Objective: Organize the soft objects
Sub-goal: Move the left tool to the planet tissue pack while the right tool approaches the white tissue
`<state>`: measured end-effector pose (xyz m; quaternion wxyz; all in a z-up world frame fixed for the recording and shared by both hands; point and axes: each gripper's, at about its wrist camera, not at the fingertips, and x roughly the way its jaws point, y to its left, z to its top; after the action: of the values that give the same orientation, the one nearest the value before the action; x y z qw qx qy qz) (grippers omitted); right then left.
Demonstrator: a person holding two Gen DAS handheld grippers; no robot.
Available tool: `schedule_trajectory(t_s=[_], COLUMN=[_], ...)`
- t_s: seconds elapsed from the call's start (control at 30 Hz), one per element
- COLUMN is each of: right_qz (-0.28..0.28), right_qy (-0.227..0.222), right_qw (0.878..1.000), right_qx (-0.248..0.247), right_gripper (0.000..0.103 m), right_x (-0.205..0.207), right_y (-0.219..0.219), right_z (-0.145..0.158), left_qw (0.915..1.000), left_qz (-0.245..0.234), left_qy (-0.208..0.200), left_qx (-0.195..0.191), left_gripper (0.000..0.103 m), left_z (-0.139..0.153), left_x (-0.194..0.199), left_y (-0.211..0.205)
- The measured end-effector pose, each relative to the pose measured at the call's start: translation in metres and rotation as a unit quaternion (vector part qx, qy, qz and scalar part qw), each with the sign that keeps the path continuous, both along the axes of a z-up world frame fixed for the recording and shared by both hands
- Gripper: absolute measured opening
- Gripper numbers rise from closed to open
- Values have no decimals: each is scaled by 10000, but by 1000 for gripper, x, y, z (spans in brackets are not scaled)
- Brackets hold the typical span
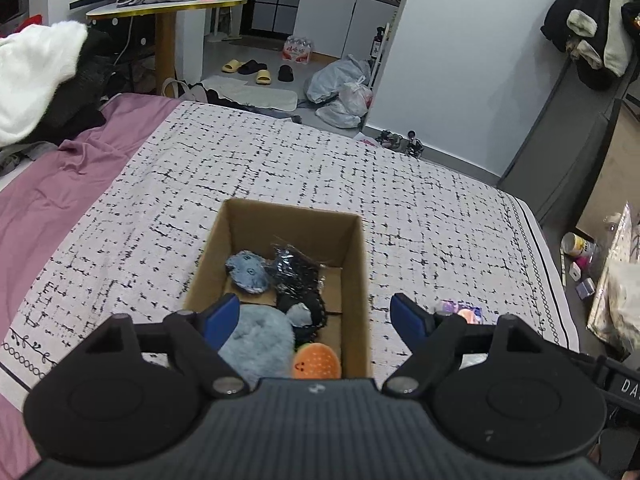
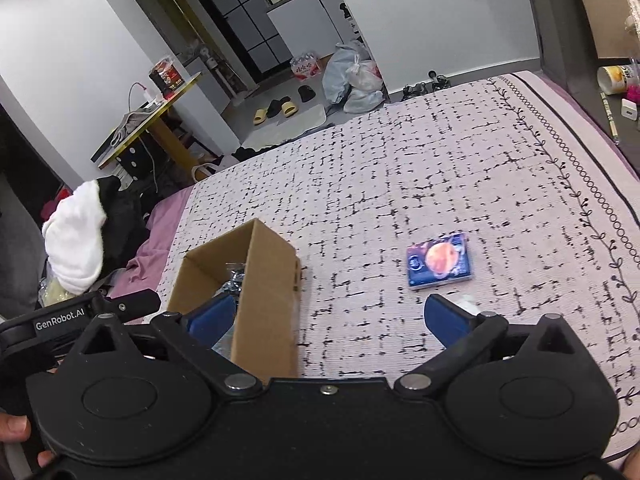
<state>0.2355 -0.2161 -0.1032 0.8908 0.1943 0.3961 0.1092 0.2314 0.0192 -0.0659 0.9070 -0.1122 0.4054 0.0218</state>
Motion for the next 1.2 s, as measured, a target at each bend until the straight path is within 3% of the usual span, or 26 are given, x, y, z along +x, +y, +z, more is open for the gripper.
schedule_trajectory(t_s=[0.37, 0.73, 0.97, 1.1, 1.2], right_qz=[-128, -50, 98, 172, 303], right_qy=[142, 460, 622, 835, 857], right_qw=[9998, 9989, 9973, 9962, 9948], right_qx=[22, 9, -378, -191, -450], right_gripper=[102, 103, 92, 87, 85], right_x=[0, 12, 21, 30, 36], right_y=[-40, -64, -64, -65, -58], right_z=[-13, -44, -66, -80, -88], left_qw=[9995, 9985, 9973, 9967, 9960], left_qz=[-251, -464, -623, -660, -724], left_qy=[197, 276, 312, 435, 480], left_qx=[17, 86, 215, 198, 200], left_gripper=[81, 81, 80, 78, 76], left_z=[-7, -17, -30, -41, -48], left_x=[4, 13, 23, 31, 37], left_y=[-33, -65, -88, -101, -111])
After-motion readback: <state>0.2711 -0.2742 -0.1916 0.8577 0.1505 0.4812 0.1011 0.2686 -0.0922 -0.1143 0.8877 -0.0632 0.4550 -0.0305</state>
